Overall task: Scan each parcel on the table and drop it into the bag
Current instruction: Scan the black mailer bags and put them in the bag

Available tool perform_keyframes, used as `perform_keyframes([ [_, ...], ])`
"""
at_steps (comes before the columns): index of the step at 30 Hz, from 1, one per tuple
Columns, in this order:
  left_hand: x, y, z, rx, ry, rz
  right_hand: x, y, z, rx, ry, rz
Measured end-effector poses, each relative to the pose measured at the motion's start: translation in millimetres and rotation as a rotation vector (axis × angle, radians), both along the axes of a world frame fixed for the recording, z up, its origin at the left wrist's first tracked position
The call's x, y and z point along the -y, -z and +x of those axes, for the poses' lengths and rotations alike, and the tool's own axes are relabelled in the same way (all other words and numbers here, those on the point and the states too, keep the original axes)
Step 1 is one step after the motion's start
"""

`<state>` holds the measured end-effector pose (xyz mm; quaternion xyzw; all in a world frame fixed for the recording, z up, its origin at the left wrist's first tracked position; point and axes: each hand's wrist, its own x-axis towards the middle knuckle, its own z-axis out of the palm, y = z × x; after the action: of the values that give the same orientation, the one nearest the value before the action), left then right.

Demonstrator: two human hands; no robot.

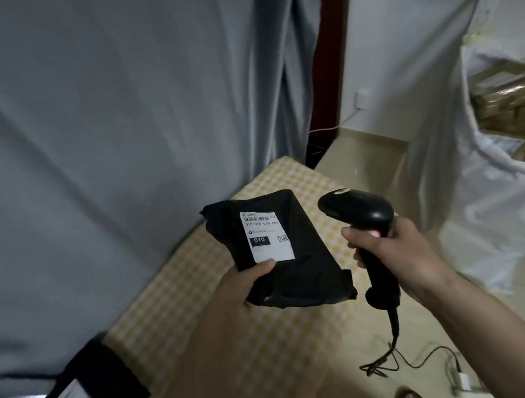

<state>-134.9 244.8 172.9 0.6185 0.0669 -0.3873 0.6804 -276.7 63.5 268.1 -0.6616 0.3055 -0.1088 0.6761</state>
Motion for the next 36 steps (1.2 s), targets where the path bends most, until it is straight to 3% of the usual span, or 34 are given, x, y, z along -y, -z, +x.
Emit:
perform_keyframes([
  [11,244.6,-15.1,-47.1,-0.015,0.230,-0.013,199.3,-4.7,-84.5,-0.020,0.234,-0.073],
  [20,381.5,-17.4,-76.8,-0.035,0.418,-0.001,309.0,-4.3,-132.9,-0.012,0.423,-0.036],
  [29,488.6,-8.9,-55.8,-0.073,0.518,0.007,376.0,10.3,-130.7,-0.035,0.544,-0.005],
  [36,564.3,-9.8,0.4,-0.093,0.599,-0.050,439.7,-1.4,-84.5,-0.012,0.630,-0.048],
])
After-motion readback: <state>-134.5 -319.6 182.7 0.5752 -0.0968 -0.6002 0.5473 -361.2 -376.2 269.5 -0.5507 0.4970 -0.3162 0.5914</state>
